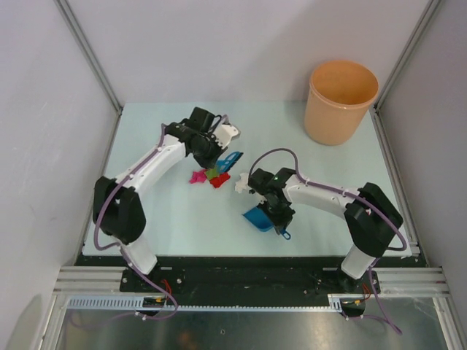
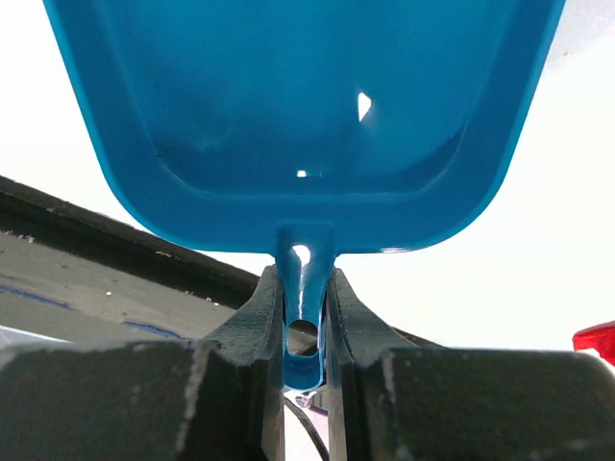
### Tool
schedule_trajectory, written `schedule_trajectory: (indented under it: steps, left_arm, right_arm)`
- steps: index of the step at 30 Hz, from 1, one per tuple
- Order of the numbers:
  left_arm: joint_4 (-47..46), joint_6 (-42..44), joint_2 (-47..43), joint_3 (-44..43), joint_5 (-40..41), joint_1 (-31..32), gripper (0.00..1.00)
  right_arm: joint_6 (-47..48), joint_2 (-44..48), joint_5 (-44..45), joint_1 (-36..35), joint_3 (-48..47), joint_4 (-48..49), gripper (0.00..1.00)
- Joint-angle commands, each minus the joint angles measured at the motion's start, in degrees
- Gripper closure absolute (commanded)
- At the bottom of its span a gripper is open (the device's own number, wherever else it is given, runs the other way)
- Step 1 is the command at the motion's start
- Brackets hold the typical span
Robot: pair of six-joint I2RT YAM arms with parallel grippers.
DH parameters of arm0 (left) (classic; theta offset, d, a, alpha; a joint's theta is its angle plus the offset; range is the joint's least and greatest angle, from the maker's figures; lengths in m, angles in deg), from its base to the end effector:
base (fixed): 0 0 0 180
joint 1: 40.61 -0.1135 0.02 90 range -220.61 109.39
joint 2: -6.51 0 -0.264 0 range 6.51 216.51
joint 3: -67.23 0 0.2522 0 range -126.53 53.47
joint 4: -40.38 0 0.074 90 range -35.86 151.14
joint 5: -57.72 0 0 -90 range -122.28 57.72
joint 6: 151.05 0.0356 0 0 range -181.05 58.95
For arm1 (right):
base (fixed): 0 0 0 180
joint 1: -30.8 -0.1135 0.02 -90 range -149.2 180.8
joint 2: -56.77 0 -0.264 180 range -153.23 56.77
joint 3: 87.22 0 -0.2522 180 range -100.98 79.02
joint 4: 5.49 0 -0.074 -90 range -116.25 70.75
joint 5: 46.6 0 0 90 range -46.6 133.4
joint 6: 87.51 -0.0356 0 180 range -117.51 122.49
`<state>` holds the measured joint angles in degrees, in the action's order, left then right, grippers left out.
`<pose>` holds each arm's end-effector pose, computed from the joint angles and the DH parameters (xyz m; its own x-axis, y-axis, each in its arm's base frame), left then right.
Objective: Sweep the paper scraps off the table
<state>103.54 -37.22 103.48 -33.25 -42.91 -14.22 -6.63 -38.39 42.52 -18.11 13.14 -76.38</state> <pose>0.3185 -0.1654 0.2969 -0.4969 0.6898 -0.5265 0.7883 0.6125 0.0585 0.1926 0.2216 0.1996 -0.7672 -0.6386 -0.0594 -0.6407 0.7674 0.0251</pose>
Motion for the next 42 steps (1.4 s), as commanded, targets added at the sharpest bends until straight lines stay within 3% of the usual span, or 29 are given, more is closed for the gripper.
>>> schedule_trajectory:
  steps: [1,7,10,17,23,30,35,42]
  left_arm:
    - [-0.3,-1.2,3.0,-1.3,-1.0,2.0,1.00]
    - [1.2,0.0,3.1,2.0,-9.0,3.6,1.00]
    - [3.0,2.0,1.0,3.6,-17.2,4.0,1.00]
    - [7.5,6.9,-8.6,8.4,-26.2,4.3,1.00]
    - [7.5,5.4,-14.2,10.2,-20.9,2.9,1.00]
    - [7.5,4.0,-16.6,9.4,-17.0,-4.8,1.00]
    - [7.3,5.3,-18.1,10.8,-15.4,-8.5,1.00]
    - [6.8,5.9,-18.7,13.5,-14.8,-12.0,1.00]
  right_arm:
    - [-1.4,-2.0,2.8,-0.1,-0.5,0.3,1.00]
    - [-0.5,-4.3,3.3,0.6,-0.7,5.6,1.00]
    - [0.4,-6.1,3.3,1.3,-1.3,8.2,1.00]
    - [1.2,-5.0,3.7,2.6,-1.5,12.6,1.00]
    - [2.1,-3.0,4.6,1.6,-1.4,13.7,1.00]
    - [1.3,0.4,8.3,0.1,-1.3,10.7,1.00]
    - [1.1,6.9,12.0,-0.8,-2.3,6.4,1.00]
    - [2.5,9.9,15.6,-0.7,-11.3,-4.6,1.00]
